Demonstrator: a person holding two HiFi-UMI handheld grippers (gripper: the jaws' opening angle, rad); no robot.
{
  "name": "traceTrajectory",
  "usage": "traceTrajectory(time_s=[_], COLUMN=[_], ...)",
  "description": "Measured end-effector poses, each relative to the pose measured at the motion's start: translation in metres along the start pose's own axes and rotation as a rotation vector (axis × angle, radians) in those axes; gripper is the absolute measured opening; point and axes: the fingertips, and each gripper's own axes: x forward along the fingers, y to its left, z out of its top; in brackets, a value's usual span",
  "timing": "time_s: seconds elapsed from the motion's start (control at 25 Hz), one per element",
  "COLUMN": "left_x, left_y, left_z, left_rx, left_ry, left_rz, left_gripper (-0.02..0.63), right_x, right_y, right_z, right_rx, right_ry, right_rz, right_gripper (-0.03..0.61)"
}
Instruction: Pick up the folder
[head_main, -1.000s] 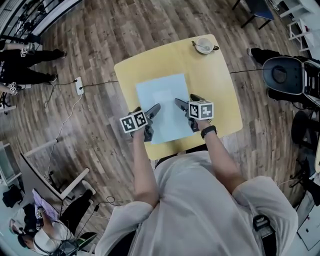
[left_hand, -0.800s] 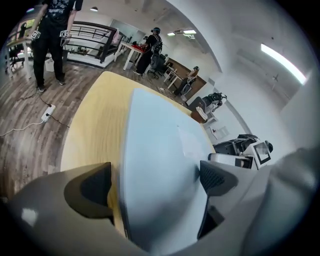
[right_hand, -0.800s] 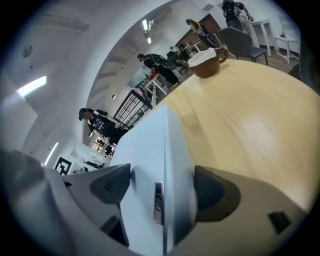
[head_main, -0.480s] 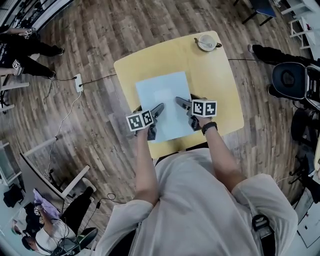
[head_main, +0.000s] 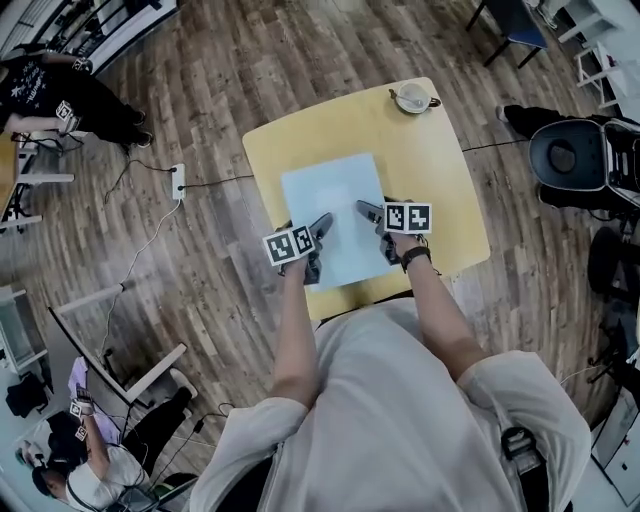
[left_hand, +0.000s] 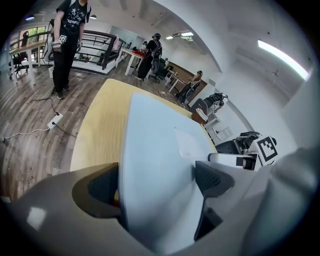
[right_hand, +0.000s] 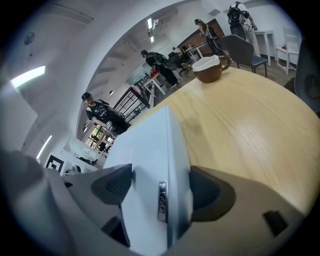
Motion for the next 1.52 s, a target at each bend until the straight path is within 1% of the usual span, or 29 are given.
traceTrajectory(time_s=[0.16, 0.32, 0.52, 0.64, 0.8, 0.96, 1.04, 1.2, 1.36, 1.52], left_x=[-0.012, -0.026, -0.045, -0.059, -0.077, -0.096, -0.107, -0.129, -0.151, -0.171], left_y=[-0.007, -0.021, -0.031, -0.041, -0.055, -0.064, -0.071, -0.086, -0.095, -0.104], left_z=[0.004, 0.022, 0.038, 0.053, 0.074, 0.086, 0.094, 0.115, 0.133, 0.148], left_rx=[0.019, 0.071, 0.141, 0.191, 0.246, 0.296, 0.323, 0.363, 0.405, 0.448], left_ry=[-0.025, -0.069, -0.116, -0.160, -0.209, -0.264, -0.296, -0.359, -0.426, -0.484], left_rz=[-0.010, -0.022, -0.032, -0.035, -0.039, -0.029, -0.037, -0.052, -0.063, -0.066], left_gripper=[0.488, 0.488, 0.483, 0.477, 0.476, 0.474, 0.474, 0.474, 0.472, 0.471], right_x=[-0.012, -0.027, -0.042, -0.054, -0.071, -0.087, -0.097, -0.117, -0.132, -0.147], right_y=[0.010, 0.020, 0.040, 0.054, 0.070, 0.090, 0.102, 0.123, 0.146, 0.166], right_z=[0.003, 0.018, 0.033, 0.047, 0.065, 0.078, 0.085, 0.104, 0.119, 0.130], right_rx=[-0.020, -0.048, -0.126, -0.175, -0.209, -0.267, -0.292, -0.346, -0.384, -0.442], right_ry=[-0.019, -0.074, -0.120, -0.158, -0.212, -0.269, -0.305, -0.371, -0.420, -0.460], right_rz=[0.016, 0.040, 0.056, 0.071, 0.075, 0.098, 0.104, 0.103, 0.118, 0.113], right_gripper=[0.359, 0.359, 0.357, 0.357, 0.357, 0.356, 0.356, 0.356, 0.354, 0.353])
